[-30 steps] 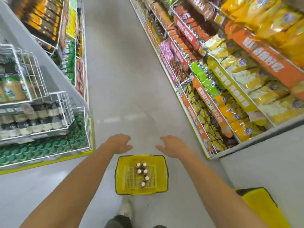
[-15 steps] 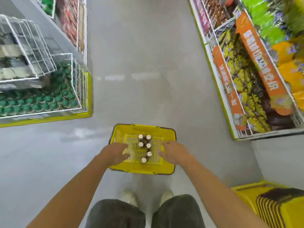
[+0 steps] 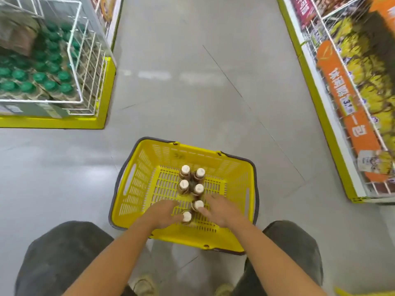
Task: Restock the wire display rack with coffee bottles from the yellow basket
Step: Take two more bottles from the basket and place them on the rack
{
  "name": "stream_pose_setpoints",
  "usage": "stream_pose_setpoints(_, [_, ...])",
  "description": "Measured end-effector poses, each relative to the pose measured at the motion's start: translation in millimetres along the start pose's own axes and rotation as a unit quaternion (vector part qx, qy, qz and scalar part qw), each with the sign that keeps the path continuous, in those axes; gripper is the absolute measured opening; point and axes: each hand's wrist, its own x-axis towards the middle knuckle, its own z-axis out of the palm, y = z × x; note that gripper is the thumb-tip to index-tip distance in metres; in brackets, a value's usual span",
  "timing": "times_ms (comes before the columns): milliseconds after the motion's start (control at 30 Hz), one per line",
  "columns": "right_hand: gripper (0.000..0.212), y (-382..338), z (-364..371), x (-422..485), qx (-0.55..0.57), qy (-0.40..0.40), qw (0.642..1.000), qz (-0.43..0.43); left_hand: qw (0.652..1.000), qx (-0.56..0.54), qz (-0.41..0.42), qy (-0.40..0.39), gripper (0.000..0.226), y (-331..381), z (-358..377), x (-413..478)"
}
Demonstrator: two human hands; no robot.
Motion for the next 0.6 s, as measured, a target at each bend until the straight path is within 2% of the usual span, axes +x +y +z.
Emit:
stream_pose_setpoints(133, [0.060,6,18,17,0.017,0.016,0.999,-0.023,0.997,-0.071,0.026,0.016,0.073,2,26,10])
stream_pose_setpoints(400, [0.050,11,34,34,0.096,0.060,0.991,-0.065,0.974,-0.172,0.101,0.108,0.029,-8,36,25])
stream_pose_setpoints(500, [0.047,16,38,37,0.137,0.083,0.984,-0.081,0.947,-0.269,0.080,0.155,0.016,-17,36,29])
stream_pose_setpoints(600, [0.039,17,46,39,0.153,0.118,0.978,-0.081,0.927,-0.319,0.063,0.186,0.010,-16,36,35])
